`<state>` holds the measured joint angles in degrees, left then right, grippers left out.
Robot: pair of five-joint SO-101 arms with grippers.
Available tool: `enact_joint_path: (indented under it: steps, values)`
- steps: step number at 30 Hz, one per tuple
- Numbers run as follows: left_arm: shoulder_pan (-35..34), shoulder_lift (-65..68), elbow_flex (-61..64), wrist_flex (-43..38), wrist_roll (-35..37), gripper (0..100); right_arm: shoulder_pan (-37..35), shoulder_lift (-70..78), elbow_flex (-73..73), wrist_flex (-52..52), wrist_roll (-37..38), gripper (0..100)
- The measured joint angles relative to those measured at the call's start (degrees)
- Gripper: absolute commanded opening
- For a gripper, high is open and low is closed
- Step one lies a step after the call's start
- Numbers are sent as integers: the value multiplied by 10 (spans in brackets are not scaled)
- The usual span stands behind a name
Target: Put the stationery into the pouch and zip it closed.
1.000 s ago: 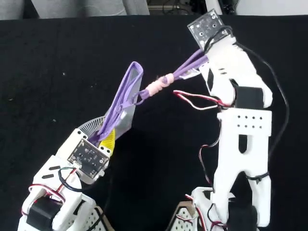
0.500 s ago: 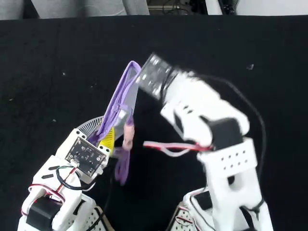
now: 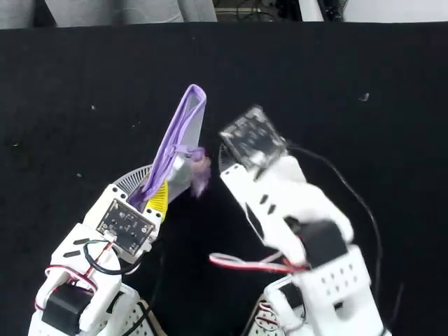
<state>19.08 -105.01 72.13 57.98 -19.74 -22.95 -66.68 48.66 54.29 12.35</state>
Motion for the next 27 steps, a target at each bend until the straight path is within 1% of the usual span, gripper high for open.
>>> enact_joint_path:
  steps: [2,7,12,22,27]
  values:
    - [0,0,0,-2,0,27,-18,-47,31,-6,-13,201]
    - [0,0,2,-2,0,27,-86,-143,141,-56,-14,201]
    - [0,0,2,-2,0,27,-113,-209,228,-109,-18,201]
    - [0,0,2,-2,0,27,-156,-290,308,-188,-18,201]
    - [0,0,2,-2,0,27,-178,-296,309,-195,-18,201]
